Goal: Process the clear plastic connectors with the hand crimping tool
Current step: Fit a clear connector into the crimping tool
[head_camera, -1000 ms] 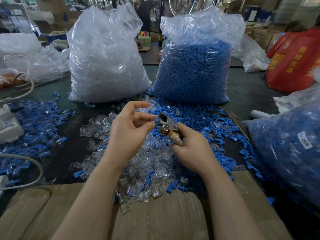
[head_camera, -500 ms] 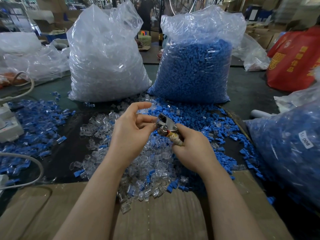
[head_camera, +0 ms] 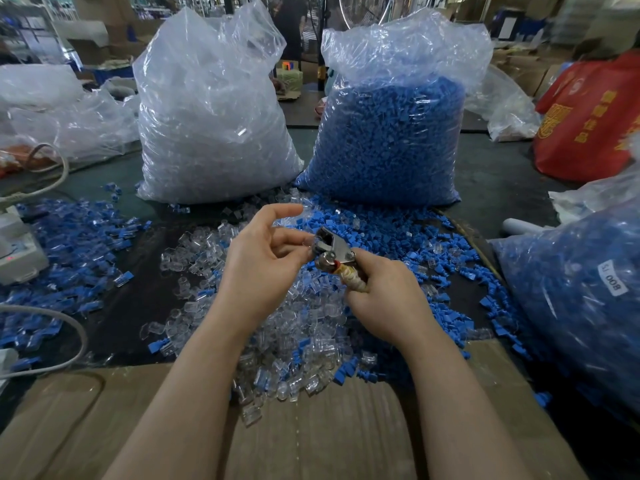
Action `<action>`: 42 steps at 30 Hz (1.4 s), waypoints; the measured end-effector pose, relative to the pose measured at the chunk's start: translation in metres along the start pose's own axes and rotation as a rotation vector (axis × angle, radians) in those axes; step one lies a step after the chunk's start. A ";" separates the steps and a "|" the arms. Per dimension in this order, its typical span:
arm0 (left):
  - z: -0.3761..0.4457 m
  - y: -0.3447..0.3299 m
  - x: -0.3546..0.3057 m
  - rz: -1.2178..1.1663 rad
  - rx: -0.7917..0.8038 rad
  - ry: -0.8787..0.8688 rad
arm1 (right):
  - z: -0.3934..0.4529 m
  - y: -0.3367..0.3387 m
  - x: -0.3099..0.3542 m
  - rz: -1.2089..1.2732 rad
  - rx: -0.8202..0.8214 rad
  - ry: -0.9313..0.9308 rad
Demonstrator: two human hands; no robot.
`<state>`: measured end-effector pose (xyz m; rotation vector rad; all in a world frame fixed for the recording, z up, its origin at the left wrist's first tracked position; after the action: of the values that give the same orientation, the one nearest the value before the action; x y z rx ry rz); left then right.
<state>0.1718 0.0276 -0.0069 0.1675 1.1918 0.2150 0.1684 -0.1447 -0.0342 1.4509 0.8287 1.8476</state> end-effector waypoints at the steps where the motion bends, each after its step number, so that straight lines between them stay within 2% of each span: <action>1: 0.000 0.000 0.000 -0.003 0.004 0.005 | 0.000 0.000 0.000 -0.006 0.009 0.004; 29: 0.000 0.000 -0.004 0.007 0.010 0.028 | 0.001 0.000 0.000 -0.045 0.017 0.011; 32: 0.000 0.001 -0.004 0.015 0.000 0.067 | 0.001 0.000 0.000 -0.058 0.000 0.018; 34: 0.002 0.007 0.000 -0.006 -0.065 0.148 | 0.001 0.001 -0.002 -0.064 -0.024 0.003; 36: 0.004 0.022 0.008 -0.196 -0.228 0.291 | 0.000 0.003 -0.005 -0.056 -0.068 -0.019; 39: 0.006 0.054 0.024 -0.684 -0.499 0.493 | 0.000 0.005 -0.008 -0.017 -0.135 -0.035; 42: 0.000 0.079 0.038 -1.039 -0.731 0.583 | 0.000 0.005 -0.009 -0.013 -0.168 -0.035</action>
<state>0.1794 0.1137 -0.0216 -1.2064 1.5419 -0.2489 0.1701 -0.1549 -0.0360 1.3649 0.6475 1.8305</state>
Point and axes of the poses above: each hand's wrist, its own z-axis towards the middle knuckle, its own y-axis out of the back of the hand, x = y × z, the point moved 2 cm from there along z, towards the middle knuckle, and after that the axes turned 4 degrees about -y, right-handed, at the moved point
